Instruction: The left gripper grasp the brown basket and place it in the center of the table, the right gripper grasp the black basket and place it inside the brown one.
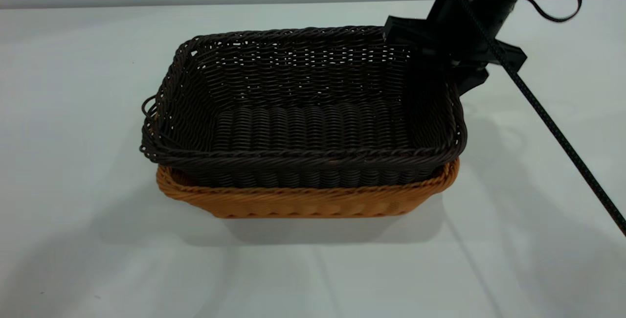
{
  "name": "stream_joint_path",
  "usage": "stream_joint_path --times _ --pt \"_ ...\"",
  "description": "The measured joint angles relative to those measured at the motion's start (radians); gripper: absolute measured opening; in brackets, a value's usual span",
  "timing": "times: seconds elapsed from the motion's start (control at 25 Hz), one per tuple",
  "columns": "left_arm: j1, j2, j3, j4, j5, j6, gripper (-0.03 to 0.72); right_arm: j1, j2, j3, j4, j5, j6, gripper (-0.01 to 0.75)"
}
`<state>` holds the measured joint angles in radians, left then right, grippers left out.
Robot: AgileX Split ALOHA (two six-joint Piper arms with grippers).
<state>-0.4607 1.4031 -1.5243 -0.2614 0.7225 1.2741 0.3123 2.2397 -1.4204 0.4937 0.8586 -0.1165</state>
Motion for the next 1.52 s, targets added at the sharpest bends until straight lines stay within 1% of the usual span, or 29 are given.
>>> stream_joint_path --times 0.16,0.2,0.28,0.36,0.44,0.6,0.68,0.8,1.04,1.12,1.2,1.28,1.52 --pt "0.0 -0.017 0.0 0.0 0.0 -0.003 0.442 0.0 -0.041 -0.051 -0.057 0.123 -0.034 0.528" --pt "0.0 -0.026 0.0 0.0 0.0 -0.009 0.442 0.0 -0.053 -0.07 -0.082 0.151 -0.034 0.566" --pt "0.0 -0.053 0.0 0.0 0.0 -0.031 0.442 0.0 -0.09 -0.106 -0.135 0.211 -0.026 0.603" --pt "0.0 -0.087 0.0 0.0 0.0 -0.068 0.442 0.0 -0.131 -0.146 -0.191 0.267 -0.009 0.605" --pt "0.0 -0.131 0.0 0.0 0.001 -0.123 0.442 0.0 -0.189 -0.182 -0.236 0.323 0.005 0.584" --pt "0.0 -0.231 0.0 0.013 0.032 -0.31 0.442 0.0 -0.357 -0.21 -0.306 0.349 0.01 0.539" --pt "0.0 -0.286 0.0 0.048 0.076 -0.403 0.442 0.0 -0.457 -0.211 -0.342 0.363 0.021 0.532" --pt "0.0 -0.365 0.0 0.133 0.174 -0.58 0.442 0.0 -0.617 -0.211 -0.37 0.374 0.055 0.53" --pt "0.0 -0.447 0.0 0.341 0.443 -0.929 0.442 0.0 -0.895 -0.211 -0.383 0.399 0.084 0.53" --pt "0.0 -0.452 0.003 0.395 0.445 -1.003 0.442 0.0 -0.971 -0.204 -0.393 0.4 0.087 0.53" --pt "0.0 -0.454 0.019 0.42 0.445 -1.063 0.442 0.0 -1.042 -0.165 -0.396 0.4 0.094 0.53" --pt "0.0 -0.457 0.049 0.418 0.445 -1.091 0.442 0.0 -1.124 -0.091 -0.396 0.4 0.108 0.53" --pt "0.0 -0.499 0.182 0.343 0.445 -1.137 0.442 0.0 -1.379 0.239 -0.428 0.404 0.14 0.53"
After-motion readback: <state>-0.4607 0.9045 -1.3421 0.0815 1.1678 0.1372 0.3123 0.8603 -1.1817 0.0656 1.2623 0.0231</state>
